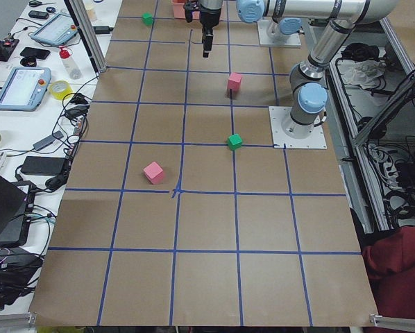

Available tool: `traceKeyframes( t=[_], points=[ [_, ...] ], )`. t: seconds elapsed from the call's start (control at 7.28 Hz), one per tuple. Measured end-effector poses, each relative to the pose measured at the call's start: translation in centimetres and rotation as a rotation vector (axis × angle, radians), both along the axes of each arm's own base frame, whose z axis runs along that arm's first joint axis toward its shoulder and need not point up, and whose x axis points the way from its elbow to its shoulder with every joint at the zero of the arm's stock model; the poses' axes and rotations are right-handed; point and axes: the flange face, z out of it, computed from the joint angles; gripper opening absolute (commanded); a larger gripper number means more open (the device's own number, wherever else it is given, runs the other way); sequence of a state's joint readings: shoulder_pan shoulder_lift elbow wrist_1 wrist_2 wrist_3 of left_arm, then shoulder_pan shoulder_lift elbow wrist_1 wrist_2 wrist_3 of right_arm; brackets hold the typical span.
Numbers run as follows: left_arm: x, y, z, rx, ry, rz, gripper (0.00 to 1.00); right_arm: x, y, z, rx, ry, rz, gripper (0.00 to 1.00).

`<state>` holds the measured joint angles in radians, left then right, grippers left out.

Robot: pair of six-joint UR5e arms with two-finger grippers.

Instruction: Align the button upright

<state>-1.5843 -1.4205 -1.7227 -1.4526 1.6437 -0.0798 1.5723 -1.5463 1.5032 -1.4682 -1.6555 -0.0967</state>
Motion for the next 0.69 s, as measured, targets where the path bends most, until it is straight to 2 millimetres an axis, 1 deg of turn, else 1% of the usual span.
traceKeyframes(
  t=[0.41, 0.69],
  points=[
    [-0.01, 0.77, -0.64, 0.022, -0.001, -0.002, 1.0, -0.06, 0.05, -0.27, 0.006, 0.006, 0.0, 1.0],
    [-0.02, 0.92, -0.84, 0.026, 0.001, -0.001, 1.0, -0.06, -0.01, -0.26, 0.004, 0.006, 0.0, 1.0]
  ],
)
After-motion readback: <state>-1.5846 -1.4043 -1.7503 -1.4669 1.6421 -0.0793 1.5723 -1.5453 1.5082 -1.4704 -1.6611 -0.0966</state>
